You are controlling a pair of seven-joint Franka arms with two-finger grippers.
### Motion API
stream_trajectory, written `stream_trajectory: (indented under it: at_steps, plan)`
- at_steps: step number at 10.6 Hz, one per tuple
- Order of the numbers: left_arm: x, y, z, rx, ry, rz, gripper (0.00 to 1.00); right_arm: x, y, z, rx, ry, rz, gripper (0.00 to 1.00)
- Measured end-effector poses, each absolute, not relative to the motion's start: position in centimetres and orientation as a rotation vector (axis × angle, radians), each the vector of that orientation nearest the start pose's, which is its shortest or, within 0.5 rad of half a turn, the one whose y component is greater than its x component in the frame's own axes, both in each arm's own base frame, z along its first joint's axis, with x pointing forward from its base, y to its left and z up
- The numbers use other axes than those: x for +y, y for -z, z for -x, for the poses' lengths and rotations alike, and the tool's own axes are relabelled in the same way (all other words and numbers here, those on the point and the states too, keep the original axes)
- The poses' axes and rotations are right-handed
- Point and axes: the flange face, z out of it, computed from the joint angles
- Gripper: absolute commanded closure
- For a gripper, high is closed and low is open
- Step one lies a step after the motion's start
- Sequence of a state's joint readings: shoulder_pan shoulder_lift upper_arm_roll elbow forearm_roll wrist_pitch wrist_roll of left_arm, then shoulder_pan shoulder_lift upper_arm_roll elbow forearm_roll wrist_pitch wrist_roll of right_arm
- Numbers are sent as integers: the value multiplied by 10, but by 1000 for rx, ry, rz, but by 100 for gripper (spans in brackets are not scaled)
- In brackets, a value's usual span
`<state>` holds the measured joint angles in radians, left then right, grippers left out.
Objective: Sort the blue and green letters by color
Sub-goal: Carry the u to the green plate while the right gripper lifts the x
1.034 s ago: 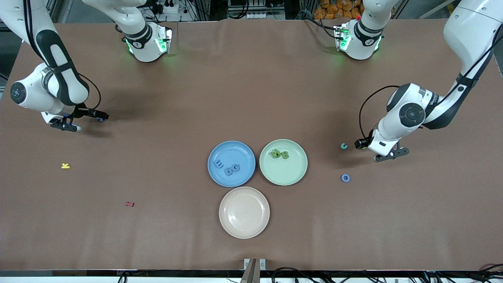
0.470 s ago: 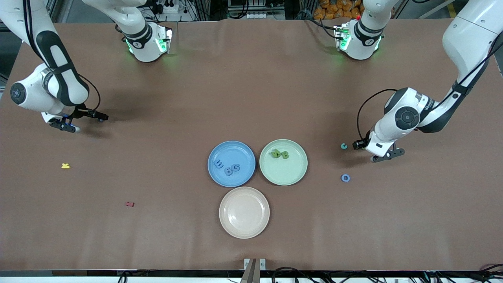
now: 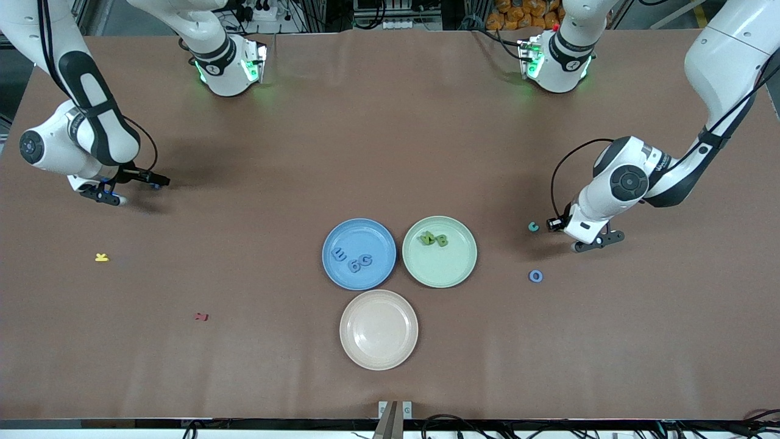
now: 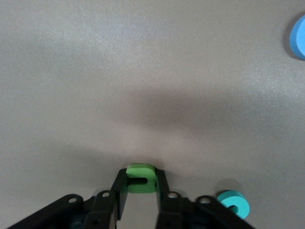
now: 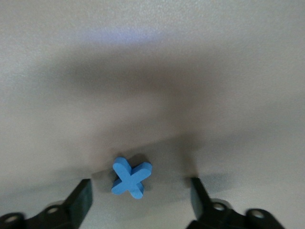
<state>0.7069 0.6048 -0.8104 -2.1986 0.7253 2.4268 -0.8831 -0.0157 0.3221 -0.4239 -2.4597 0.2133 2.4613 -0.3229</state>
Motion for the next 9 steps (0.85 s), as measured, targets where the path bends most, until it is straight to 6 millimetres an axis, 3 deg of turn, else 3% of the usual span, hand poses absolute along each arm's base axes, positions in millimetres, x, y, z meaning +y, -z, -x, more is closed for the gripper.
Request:
stream_trajectory:
  at_steps: [3, 5, 7, 9]
  plan:
    - [-71, -179, -532, -331, -95, 3085, 100, -202, -163, -399, 451, -418, 2988, 100]
    - [-82, -194, -541, -227, -37, 3112, 100, -201, -167, -401, 448, -421, 2980, 100]
    - [-131, -227, -543, -95, 53, 3155, 100, -199, -168, -403, 436, -429, 2976, 100]
    - [-190, -255, -539, 66, 134, 3185, 100, -185, -177, -426, 365, -422, 2986, 100]
